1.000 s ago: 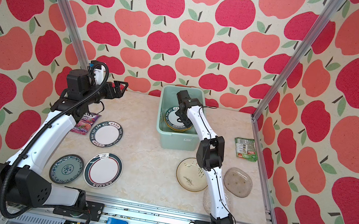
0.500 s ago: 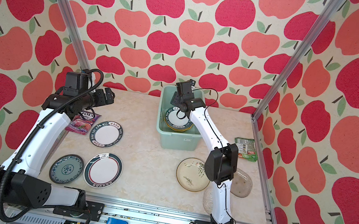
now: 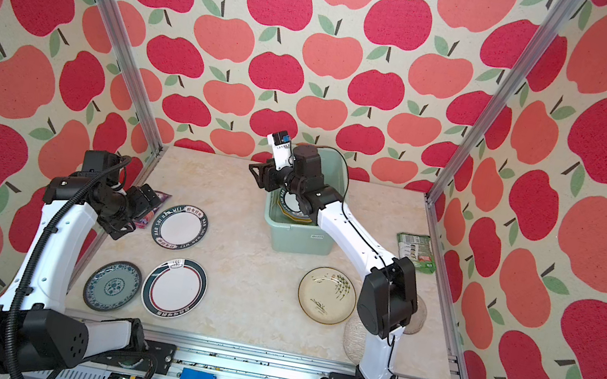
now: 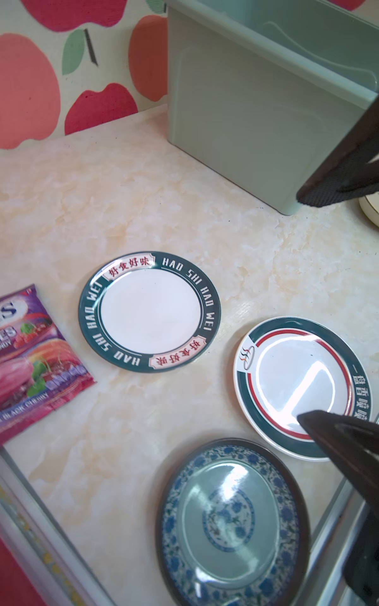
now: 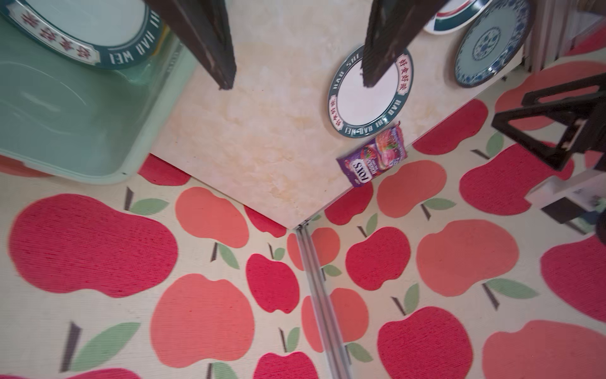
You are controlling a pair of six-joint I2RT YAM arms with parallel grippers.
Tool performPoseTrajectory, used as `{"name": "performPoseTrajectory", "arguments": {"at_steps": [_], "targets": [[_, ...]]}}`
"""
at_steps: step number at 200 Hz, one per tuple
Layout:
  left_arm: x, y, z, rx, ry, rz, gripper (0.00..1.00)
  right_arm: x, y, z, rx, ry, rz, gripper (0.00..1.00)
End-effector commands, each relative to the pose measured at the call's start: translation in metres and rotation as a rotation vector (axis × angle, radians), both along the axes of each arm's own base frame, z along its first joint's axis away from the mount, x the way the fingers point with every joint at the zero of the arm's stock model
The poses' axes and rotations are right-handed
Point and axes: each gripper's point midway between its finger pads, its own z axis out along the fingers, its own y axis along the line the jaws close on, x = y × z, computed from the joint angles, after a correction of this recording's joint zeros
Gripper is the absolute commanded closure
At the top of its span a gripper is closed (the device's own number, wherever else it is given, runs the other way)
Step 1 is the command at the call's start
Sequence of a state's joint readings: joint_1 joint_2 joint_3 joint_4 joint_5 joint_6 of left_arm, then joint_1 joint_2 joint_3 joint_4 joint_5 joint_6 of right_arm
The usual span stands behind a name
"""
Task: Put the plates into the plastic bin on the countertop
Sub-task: 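Swing the right gripper over to the red-and-green-ringed white plate while the left approaches it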
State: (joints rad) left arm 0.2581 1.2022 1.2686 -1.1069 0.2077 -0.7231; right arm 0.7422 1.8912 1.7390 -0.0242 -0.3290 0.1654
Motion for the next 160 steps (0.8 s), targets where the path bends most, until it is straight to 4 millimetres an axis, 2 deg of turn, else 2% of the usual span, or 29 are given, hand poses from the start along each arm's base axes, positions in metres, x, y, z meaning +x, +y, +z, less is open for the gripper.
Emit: {"name": "performPoseTrajectory", "arguments": {"at_steps": [1,26,59,92,114,160], "targets": [[-0.029,-0.003,-0.016,-0.137,0.059,0.171,0.01,-0.056,0.031,0.001,-0.012,-0.051,0.272,0.36],[-0.045,0.0,-0.036,-0.177,0.097,0.256,0.01,-0.091,0.058,-0.039,-0.153,-0.014,0.408,0.36],[-0.061,-0.001,-0.046,-0.218,0.117,0.326,0.0,-0.135,0.085,-0.094,-0.289,0.018,0.557,0.36],[-0.064,0.009,-0.047,-0.19,0.141,0.335,0.0,-0.168,0.103,-0.149,-0.398,0.063,0.663,0.36],[-0.063,0.016,-0.045,-0.156,0.147,0.32,0.0,-0.18,0.113,-0.176,-0.425,0.126,0.701,0.38],[-0.058,0.016,-0.051,-0.166,0.168,0.303,0.0,-0.19,0.128,-0.214,-0.421,0.246,0.72,0.42]]}}
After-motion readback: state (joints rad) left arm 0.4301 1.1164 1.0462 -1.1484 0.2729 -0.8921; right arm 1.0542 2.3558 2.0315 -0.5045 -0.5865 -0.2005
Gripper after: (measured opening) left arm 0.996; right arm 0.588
